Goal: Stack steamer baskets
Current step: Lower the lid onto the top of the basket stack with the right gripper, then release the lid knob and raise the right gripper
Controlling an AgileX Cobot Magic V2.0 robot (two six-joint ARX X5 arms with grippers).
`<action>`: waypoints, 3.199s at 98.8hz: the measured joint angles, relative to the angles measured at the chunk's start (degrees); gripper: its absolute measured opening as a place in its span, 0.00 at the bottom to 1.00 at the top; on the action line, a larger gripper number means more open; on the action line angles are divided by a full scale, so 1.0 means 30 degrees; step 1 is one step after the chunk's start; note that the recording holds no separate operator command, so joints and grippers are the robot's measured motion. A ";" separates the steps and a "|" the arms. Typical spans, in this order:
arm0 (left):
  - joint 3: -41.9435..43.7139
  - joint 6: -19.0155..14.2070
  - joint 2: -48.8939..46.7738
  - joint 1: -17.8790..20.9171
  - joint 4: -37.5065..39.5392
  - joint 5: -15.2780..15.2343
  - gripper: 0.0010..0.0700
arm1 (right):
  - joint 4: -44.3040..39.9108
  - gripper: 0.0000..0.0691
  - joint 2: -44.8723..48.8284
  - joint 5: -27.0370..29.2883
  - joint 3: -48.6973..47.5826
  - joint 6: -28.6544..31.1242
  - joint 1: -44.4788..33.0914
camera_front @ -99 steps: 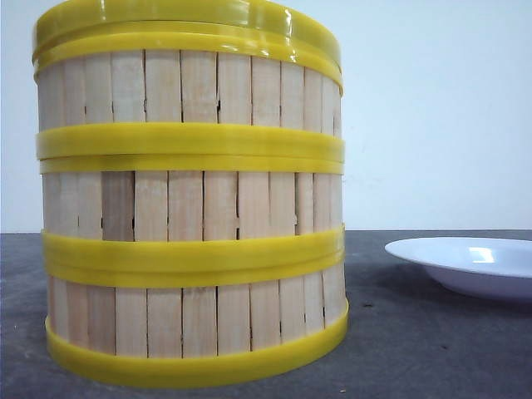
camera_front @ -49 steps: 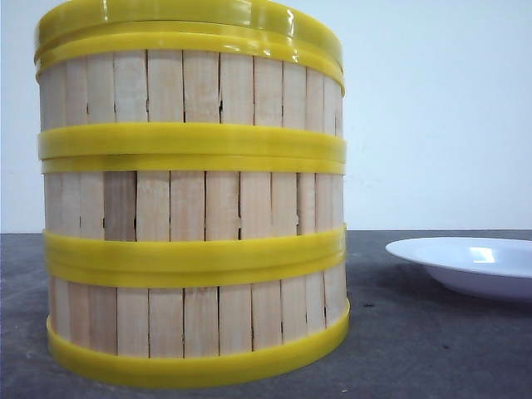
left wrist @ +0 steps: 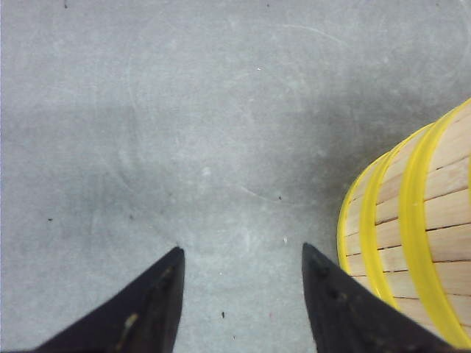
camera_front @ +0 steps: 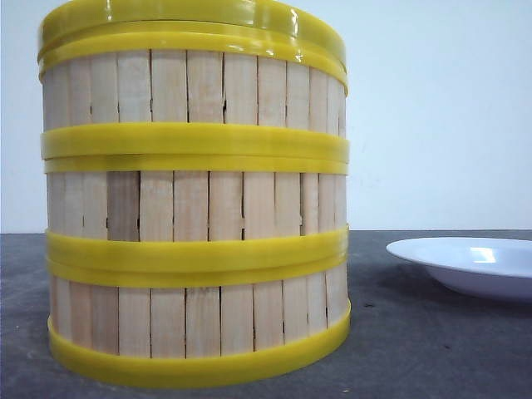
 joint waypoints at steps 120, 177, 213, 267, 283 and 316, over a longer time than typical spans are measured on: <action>0.0000 0.0007 0.0000 0.0007 0.0029 0.0000 0.42 | 0.0270 0.70 -0.6798 0.2251 -0.1647 0.0015 -0.7140; 0.0000 0.0000 0.0000 0.0000 0.0299 0.0007 0.42 | 0.3643 0.70 -1.5147 0.0029 -1.4812 0.0401 -1.5992; 0.0000 0.0000 0.0000 0.0007 0.0372 0.0000 0.42 | 0.4641 0.70 -1.6866 -0.0495 -1.7121 0.0889 -1.6648; 0.0000 -0.0233 0.0000 0.0000 0.0852 0.0000 0.03 | 0.5311 0.03 -1.6866 -0.0495 -1.7121 0.1122 -1.6648; 0.0000 -0.0226 0.0000 0.0000 0.0852 0.0007 0.03 | 0.5996 0.03 -1.6866 -0.0495 -1.7121 0.1158 -1.6648; -0.0976 0.0364 -0.1428 0.0073 0.2732 -0.2637 0.03 | 0.7235 0.03 -1.6866 -0.0503 -1.7121 0.1158 -1.6648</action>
